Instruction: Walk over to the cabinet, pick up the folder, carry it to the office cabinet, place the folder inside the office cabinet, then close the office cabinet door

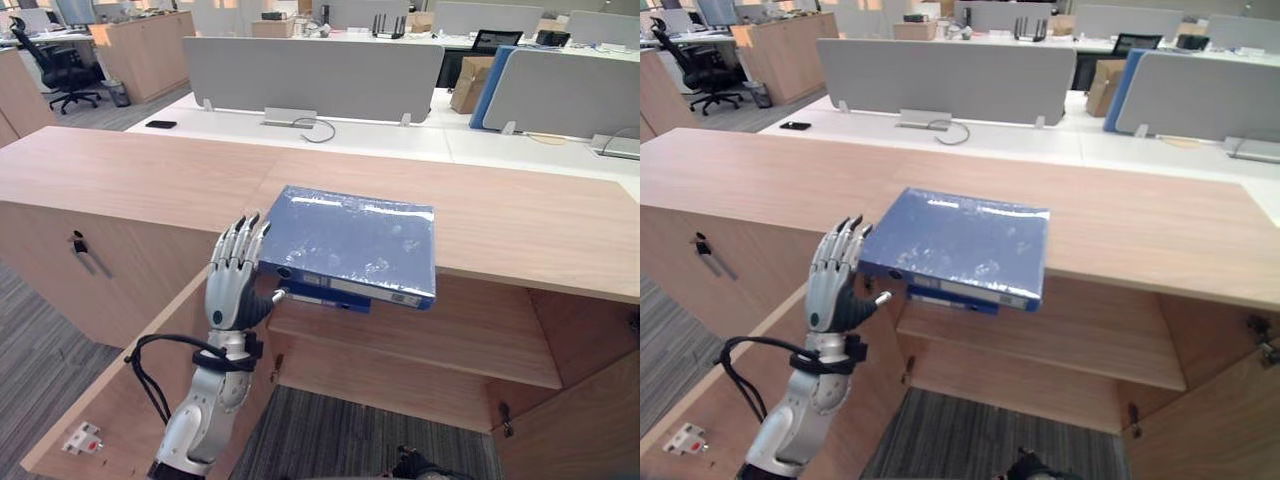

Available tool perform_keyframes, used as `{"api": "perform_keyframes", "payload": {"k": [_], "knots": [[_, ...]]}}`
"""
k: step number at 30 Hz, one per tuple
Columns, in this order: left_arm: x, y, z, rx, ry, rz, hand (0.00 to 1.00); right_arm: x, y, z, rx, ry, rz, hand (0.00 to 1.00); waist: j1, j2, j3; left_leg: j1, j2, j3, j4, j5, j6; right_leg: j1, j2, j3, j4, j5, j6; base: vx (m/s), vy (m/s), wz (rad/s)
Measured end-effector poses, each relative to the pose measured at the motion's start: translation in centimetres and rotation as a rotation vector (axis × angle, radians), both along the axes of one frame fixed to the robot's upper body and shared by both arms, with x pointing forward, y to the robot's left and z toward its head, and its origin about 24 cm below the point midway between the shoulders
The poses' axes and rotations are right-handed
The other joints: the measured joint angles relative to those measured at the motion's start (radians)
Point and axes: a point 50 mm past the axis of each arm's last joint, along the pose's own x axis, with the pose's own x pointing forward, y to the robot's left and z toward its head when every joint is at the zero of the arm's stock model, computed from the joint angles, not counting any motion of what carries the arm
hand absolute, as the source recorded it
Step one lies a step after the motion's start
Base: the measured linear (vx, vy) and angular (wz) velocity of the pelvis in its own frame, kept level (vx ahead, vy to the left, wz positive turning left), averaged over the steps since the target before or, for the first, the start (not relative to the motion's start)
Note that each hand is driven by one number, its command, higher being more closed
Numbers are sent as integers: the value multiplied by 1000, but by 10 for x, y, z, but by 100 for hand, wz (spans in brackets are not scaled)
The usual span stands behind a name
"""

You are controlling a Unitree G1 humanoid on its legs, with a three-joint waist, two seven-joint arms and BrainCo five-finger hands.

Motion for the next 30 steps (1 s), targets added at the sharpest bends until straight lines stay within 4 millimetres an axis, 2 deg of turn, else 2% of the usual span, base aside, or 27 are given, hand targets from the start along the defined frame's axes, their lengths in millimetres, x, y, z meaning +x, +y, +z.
{"api": "perform_keyframes", "payload": {"k": [5,11,15,20,23,30], "knots": [[8,-6,-6,22,28,-23,0,0,0,0,0,-1,-2,0,-11,1,0,0,4,10,-1,-3,-4,0,4,10,-11,5,-3,-18,-1,-6],[19,-9,-23,78,119,-30,0,2,-1,1,0,-6,-11,0,-30,3,2,4,10,34,-4,-9,-10,-2,9,33,-26,13,-5,-16,3,-12],[24,-12,-32,157,156,-49,0,5,-1,1,1,-14,-12,0,-52,3,2,4,14,39,-1,-12,-14,0,15,38,-31,18,-5,-7,-5,-4],[29,-12,-25,218,128,-62,0,0,-10,1,-8,-22,-55,0,-64,6,6,15,17,55,0,-17,-18,8,17,51,-41,21,-8,-15,5,-9],[34,-9,-19,250,100,-62,0,2,-16,2,-9,-31,-58,0,-81,8,8,16,19,63,-1,-19,-19,7,19,60,-45,24,-11,-30,15,-10],[38,-7,-13,276,78,-65,0,0,-23,3,-12,-34,-91,0,-87,9,9,23,23,85,0,-27,-22,4,22,78,-49,26,-12,-15,12,-8]]}}
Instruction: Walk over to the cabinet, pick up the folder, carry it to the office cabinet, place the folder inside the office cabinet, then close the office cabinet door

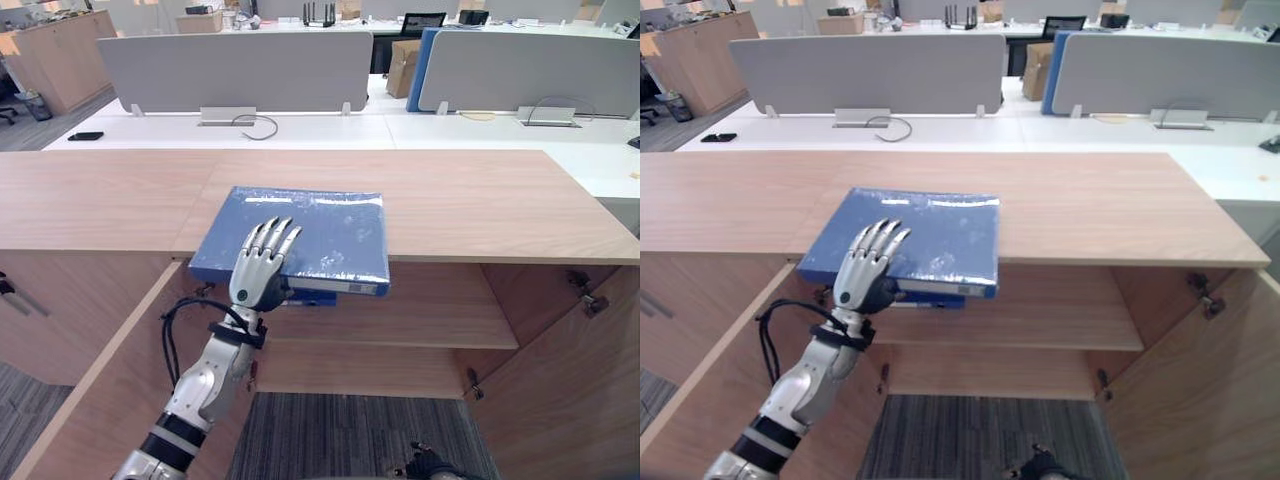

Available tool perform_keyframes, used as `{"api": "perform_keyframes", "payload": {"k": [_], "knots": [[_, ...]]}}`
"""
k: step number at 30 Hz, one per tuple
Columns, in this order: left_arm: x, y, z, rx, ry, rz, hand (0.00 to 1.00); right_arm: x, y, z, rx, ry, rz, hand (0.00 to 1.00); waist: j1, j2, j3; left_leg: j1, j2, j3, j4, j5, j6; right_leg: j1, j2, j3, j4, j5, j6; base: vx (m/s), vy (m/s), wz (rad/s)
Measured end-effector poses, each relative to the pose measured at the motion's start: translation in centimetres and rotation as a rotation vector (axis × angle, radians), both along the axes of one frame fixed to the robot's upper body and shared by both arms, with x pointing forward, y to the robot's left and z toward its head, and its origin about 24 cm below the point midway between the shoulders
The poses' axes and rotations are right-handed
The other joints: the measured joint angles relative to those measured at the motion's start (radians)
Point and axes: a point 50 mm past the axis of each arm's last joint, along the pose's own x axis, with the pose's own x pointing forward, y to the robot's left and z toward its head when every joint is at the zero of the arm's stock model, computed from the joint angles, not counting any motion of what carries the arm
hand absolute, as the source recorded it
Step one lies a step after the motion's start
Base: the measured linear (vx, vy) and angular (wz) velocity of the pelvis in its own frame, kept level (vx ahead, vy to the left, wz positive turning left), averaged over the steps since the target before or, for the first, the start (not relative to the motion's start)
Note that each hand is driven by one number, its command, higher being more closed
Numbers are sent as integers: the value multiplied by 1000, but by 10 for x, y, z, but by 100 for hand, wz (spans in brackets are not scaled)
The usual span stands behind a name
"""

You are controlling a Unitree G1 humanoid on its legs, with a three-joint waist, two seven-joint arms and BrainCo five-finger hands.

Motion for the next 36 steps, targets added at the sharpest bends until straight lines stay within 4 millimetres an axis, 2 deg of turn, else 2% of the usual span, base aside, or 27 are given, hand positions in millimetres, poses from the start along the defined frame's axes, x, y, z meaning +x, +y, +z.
{"api": "perform_keyframes", "payload": {"k": [3,4,7,24,26,29,32,33,34,35,36], "knots": [[1,3,-4,23,16,6,0,0,0,0,3,1,2,0,-3,2,0,2,1,1,0,-1,-1,2,2,0,-1,0,0,0,0,0],[2,4,-9,35,37,13,100,0,-1,0,3,-1,0,0,-2,5,2,6,2,1,0,-1,-2,6,2,2,-1,0,0,0,0,0],[3,6,-15,53,60,16,100,0,-4,0,3,1,-32,0,1,12,3,11,2,1,0,-2,-3,11,2,2,-2,0,-1,-45,19,-1],[9,9,-13,43,22,60,100,0,-7,1,-15,0,-38,0,-9,21,-1,21,5,1,-4,-5,-5,23,7,5,-7,0,-1,-15,6,0],[10,7,-13,36,17,66,100,0,-7,1,-14,1,-37,0,-10,23,-1,21,5,1,-4,-5,-5,23,7,4,-7,0,-1,0,0,0],[1,-3,0,-26,-25,45,100,-1,-7,1,-15,3,-36,0,-11,24,-1,17,5,-2,-5,-5,-5,21,6,0,-8,0,-1,-5,3,2],[-30,-32,21,-199,-35,-120,100,-6,-8,0,-20,14,-49,0,1,24,-3,3,4,-3,0,-5,-5,7,4,3,-4,0,0,-2,2,1],[-44,-46,32,-309,4,-254,100,-9,-10,-1,-22,22,-61,0,12,25,-4,-1,4,-4,0,-4,-5,2,3,3,0,0,0,0,0,0],[-62,-55,55,-537,100,-501,100,-12,-10,-2,-19,34,-79,0,13,26,-8,-6,4,-2,0,-4,-5,-7,2,5,6,0,0,-25,28,-5],[-71,-53,69,-731,165,-662,100,-13,-11,-2,-12,41,-94,0,13,31,-14,-6,6,1,0,-4,-5,-12,2,11,13,-1,0,-34,29,-8],[-73,-52,73,-811,196,-719,100,-14,-12,-2,-4,43,-104,0,11,34,-17,-6,6,3,0,-4,-4,-14,2,14,15,-1,0,-47,31,-12]]}}
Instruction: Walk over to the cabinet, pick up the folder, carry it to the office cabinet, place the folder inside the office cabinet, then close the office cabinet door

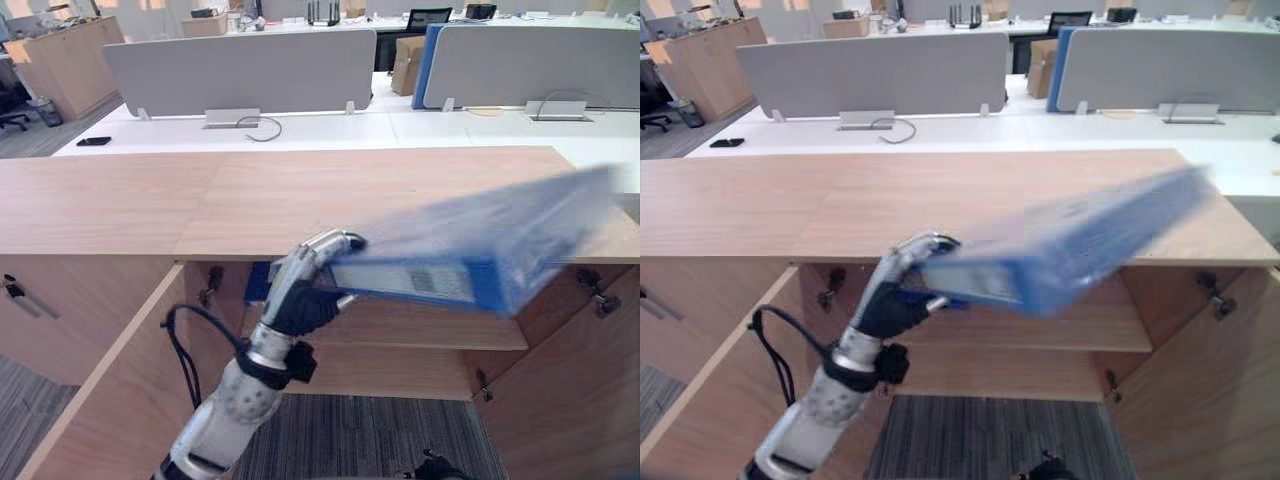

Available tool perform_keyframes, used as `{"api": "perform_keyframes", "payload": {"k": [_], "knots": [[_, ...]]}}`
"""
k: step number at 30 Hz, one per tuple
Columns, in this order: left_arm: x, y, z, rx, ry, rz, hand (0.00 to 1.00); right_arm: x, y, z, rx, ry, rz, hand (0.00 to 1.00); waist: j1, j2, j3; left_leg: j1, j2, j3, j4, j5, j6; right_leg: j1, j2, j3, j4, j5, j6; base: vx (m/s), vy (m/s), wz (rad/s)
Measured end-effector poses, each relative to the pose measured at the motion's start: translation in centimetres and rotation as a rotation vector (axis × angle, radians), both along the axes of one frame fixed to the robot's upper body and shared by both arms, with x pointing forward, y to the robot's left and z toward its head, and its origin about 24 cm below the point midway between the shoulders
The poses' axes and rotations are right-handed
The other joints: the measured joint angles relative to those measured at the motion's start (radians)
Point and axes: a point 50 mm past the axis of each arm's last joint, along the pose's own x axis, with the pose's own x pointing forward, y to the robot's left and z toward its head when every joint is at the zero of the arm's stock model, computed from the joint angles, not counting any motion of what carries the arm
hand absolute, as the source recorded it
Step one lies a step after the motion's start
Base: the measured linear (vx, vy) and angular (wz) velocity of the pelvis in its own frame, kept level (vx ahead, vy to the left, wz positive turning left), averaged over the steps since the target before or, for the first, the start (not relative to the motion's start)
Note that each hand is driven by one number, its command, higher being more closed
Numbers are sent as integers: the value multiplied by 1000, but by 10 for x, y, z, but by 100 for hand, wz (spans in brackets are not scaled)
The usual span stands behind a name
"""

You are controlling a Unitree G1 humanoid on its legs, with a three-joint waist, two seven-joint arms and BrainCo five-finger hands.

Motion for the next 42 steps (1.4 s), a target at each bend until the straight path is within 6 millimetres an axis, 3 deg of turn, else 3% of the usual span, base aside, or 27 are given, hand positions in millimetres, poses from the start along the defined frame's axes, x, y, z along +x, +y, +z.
{"api": "perform_keyframes", "payload": {"k": [2,6,9,14,18,20,22,23,24,27,30,33,36,42], "knots": [[-4,11,6,-254,121,-143,100,-2,-2,0,17,7,-8,0,-3,9,-6,1,0,4,0,-1,2,-6,-2,9,9,-1,0,-61,31,-9],[1,48,5,-522,198,-66,100,-4,-3,-1,30,14,-6,0,7,9,-7,1,2,3,-1,-5,-2,-25,-9,15,42,-14,2,-83,34,-2],[-1,64,-5,-652,263,-28,100,-6,-3,-1,36,19,-15,0,18,6,-8,-4,1,3,-4,-4,-1,-31,-10,17,44,-14,4,-31,7,-1],[-3,72,-13,-841,330,-56,100,-7,1,-2,73,1,-103,0,24,1,-8,-17,-1,9,0,-2,8,-45,-12,23,41,-13,5,4,2,-3],[-5,83,-18,-950,339,-51,100,5,7,6,112,-151,-286,0,25,-1,-7,-20,3,43,0,-9,9,-66,-5,57,42,-12,5,12,0,-24],[-7,89,-20,-957,333,-13,100,29,9,22,119,-316,-330,0,16,-2,-7,-19,8,63,0,-14,7,-74,-1,77,44,-12,5,0,-2,-33],[-9,93,-22,-952,324,23,100,72,8,64,98,-599,-357,0,10,-3,-6,-18,16,90,0,-19,4,-95,4,107,55,-12,4,-28,1,-35],[-9,94,-22,-953,321,29,100,83,7,77,93,-672,-364,0,7,-3,-6,-18,17,97,0,-20,4,-99,5,114,57,-12,4,-39,4,-30],[-10,96,-22,-958,317,39,100,100,4,104,69,-816,-375,0,3,-3,-6,-16,18,107,0,-22,3,-102,6,122,58,-11,2,-32,4,-17],[-13,100,-23,-970,307,75,100,119,-3,159,22,-1088,-437,0,-2,-7,-4,-9,18,115,0,-26,3,-101,6,131,59,-10,2,-20,2,-11],[-16,103,-26,-991,306,103,100,124,-10,212,-24,-1341,-494,0,-2,-10,-1,-2,18,125,0,-31,3,-99,6,143,59,-10,3,-21,6,-11],[-18,101,-29,-989,319,121,100,121,-10,244,-125,-1484,-474,0,-2,-11,0,0,18,129,0,-34,3,-100,6,148,59,-9,4,-27,0,-5],[-18,100,-29,-967,321,141,100,123,4,254,-224,-1526,-371,0,-3,-13,0,2,19,137,0,-35,2,-103,7,156,59,-8,6,-32,-6,-8],[-17,97,-27,-942,311,137,100,147,59,256,20,-1541,-107,0,0,-13,1,10,19,155,1,-39,4,-103,8,171,59,1,10,-30,-3,-9]]}}
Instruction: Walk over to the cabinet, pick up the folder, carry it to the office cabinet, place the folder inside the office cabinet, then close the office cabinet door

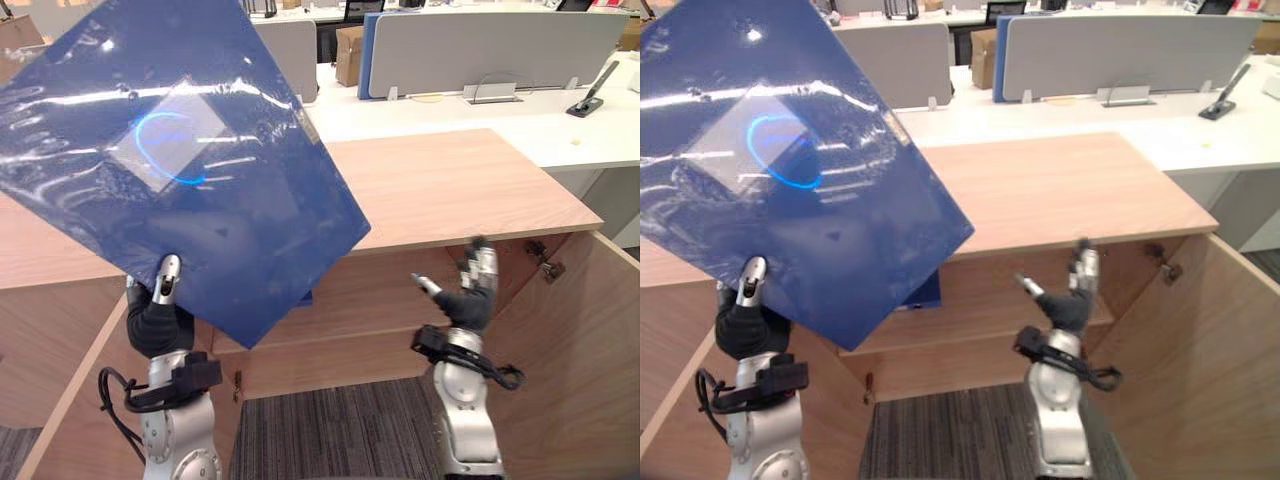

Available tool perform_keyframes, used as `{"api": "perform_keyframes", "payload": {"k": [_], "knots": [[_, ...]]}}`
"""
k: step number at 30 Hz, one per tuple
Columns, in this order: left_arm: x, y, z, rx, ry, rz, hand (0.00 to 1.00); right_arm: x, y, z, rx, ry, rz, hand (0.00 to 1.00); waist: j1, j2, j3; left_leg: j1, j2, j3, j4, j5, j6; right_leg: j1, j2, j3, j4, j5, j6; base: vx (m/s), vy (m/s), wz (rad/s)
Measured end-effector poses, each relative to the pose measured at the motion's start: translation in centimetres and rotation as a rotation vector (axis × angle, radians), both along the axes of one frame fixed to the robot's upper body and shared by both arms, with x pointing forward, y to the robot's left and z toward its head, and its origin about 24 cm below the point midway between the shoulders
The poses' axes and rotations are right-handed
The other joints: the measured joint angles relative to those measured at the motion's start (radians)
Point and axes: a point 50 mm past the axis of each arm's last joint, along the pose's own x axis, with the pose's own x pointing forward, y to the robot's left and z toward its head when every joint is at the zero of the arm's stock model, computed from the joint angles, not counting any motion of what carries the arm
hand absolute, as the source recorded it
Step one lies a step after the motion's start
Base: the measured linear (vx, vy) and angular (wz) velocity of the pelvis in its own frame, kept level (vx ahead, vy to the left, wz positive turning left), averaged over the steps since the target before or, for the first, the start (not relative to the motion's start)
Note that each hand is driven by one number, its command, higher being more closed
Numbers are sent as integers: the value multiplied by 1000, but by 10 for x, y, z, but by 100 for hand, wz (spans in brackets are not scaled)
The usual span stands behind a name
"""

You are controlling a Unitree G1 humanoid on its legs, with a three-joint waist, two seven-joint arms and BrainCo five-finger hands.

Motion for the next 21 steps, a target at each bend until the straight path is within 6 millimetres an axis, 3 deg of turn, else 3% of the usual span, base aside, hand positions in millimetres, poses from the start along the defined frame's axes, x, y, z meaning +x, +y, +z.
{"api": "perform_keyframes", "payload": {"k": [4,6,11,21], "knots": [[5,-1,6,21,-36,-1,100,30,21,17,11,-66,174,0,18,-7,6,4,-2,-2,1,1,3,6,-2,-2,-1,8,5,-46,-1,0],[6,0,8,24,-42,4,100,38,29,28,127,-107,279,0,22,-10,8,5,-4,-9,2,3,5,11,-4,-6,-1,8,6,-24,-2,8],[7,2,10,24,-54,16,100,48,35,39,325,-147,427,0,31,-13,9,7,-8,-37,2,5,8,26,-8,-26,0,9,8,-14,-2,17],[11,5,6,25,-51,32,100,61,39,59,367,-214,549,0,41,-25,20,18,-19,-41,1,5,14,39,-19,-28,-1,9,8,-17,-2,1]]}}
